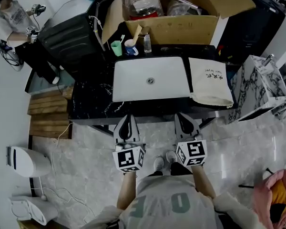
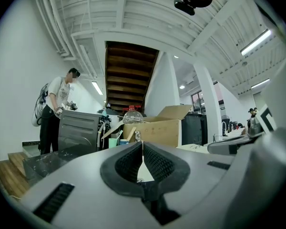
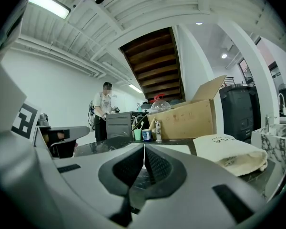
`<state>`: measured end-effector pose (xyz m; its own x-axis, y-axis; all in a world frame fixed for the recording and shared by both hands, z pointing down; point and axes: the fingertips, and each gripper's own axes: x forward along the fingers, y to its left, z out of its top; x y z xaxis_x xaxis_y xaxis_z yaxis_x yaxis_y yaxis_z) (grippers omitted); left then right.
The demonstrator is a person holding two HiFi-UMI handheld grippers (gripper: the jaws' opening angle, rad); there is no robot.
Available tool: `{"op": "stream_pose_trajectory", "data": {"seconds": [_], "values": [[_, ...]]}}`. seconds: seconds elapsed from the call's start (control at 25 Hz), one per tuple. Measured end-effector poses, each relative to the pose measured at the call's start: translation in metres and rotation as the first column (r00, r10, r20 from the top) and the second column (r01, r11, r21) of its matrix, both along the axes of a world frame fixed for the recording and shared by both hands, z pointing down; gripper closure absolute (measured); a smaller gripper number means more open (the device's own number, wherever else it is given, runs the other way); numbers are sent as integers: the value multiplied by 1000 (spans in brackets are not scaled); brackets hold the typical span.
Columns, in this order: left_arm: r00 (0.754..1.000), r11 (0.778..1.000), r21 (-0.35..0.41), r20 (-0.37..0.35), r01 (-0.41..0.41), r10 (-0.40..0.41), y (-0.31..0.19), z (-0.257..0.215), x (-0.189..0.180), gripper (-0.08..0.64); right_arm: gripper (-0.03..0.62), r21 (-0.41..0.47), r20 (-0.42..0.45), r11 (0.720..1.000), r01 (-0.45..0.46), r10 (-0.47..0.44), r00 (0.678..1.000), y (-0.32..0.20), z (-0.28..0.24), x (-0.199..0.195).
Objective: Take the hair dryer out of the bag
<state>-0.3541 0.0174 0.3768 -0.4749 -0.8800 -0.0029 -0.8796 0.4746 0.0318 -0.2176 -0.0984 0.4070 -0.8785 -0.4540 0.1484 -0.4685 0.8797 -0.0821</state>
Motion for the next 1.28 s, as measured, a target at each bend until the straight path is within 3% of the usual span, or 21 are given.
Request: {"op": "stream_pose_trajectory", "data": {"seconds": [0.64,0.68,0.72,0.76,0.8,1.12,1.28], "values": [[999,998,36,-2,50,-50,-26,-11,3,526,558,-6,60,999,50,-49,997,-38,-14,4],[999,998,42,-2,53,-53,-25,-12,2,523,546,-14,62,998,63,-62,996,-39,-14,4],[999,998,49,-2,47,-47,-26,-12,1,478,477,-21,62,997,76,-74,995,-40,-14,3],[999,998,57,-2,37,-37,-27,-12,1,355,360,-25,61,996,84,-82,995,-41,-13,2],[1000,998,62,0,28,-28,-28,-12,1,285,307,-22,56,996,86,-84,995,-43,-11,1],[1000,1000,24,23,-19,18,-38,-4,7,242,278,-23,32,998,66,-66,997,-50,-4,6],[995,996,-16,54,-86,87,-58,-2,19,242,278,-28,30,999,18,-17,999,-60,-2,19]]}}
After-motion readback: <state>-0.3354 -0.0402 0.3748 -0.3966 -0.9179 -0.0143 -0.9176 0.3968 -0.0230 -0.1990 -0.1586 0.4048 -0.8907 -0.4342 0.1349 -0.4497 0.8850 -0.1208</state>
